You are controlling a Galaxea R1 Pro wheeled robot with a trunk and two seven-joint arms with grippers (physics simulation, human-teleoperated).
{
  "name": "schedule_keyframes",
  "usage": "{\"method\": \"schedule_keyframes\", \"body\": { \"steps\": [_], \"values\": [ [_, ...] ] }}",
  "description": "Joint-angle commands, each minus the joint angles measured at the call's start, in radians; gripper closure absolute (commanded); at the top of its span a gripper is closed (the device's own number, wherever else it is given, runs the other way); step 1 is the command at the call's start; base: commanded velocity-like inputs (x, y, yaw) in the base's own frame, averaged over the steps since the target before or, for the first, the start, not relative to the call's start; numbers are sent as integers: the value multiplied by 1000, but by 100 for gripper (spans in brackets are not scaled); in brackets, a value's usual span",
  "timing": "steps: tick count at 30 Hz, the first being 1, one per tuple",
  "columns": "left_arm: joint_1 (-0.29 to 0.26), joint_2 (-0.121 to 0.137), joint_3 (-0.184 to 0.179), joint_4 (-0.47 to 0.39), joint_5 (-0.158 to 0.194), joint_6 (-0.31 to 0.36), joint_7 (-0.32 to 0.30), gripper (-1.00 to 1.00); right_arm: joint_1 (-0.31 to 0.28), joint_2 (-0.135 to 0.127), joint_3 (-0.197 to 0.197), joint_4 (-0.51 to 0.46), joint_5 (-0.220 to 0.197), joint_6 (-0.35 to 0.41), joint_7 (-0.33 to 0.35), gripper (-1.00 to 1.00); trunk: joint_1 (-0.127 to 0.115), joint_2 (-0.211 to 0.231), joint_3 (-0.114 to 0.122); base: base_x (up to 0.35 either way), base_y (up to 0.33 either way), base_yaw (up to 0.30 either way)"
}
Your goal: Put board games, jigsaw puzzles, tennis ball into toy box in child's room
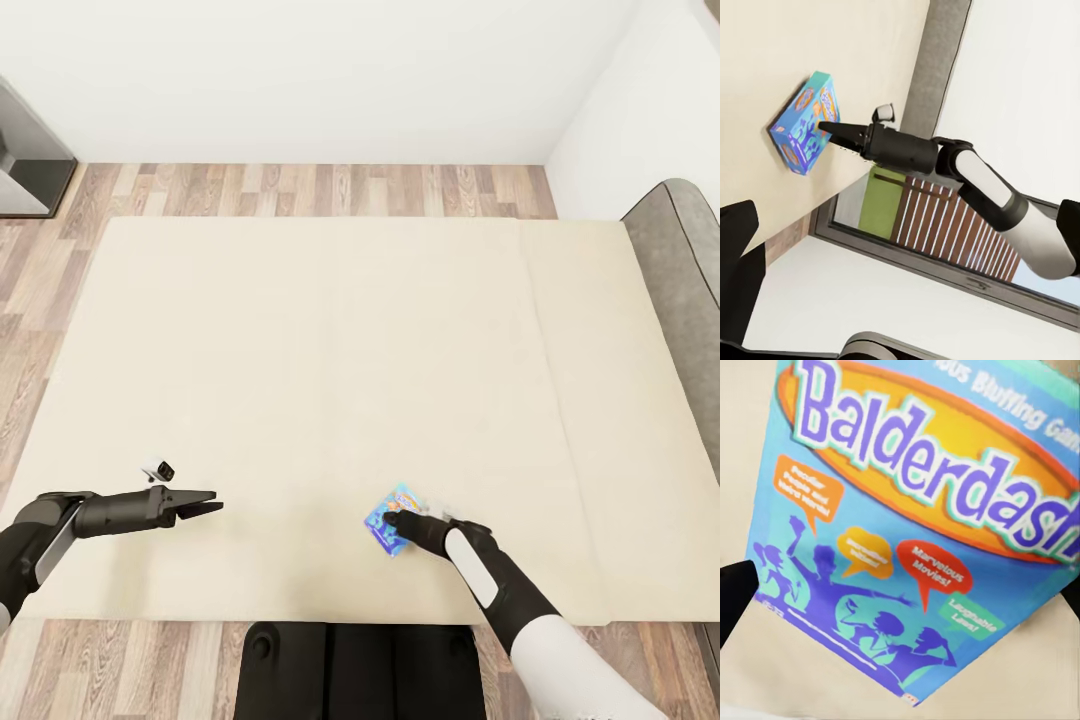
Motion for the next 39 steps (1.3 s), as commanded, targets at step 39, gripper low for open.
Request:
{"method": "schedule_keyframes", "body": {
  "steps": [39],
  "values": [
    [-1, 1, -9, 0, 4, 10, -2, -100, -34, -10, 3, -1, -8, -58, -5, -100, 1, -2, -1, 0, 0, 0]
  ]
}}
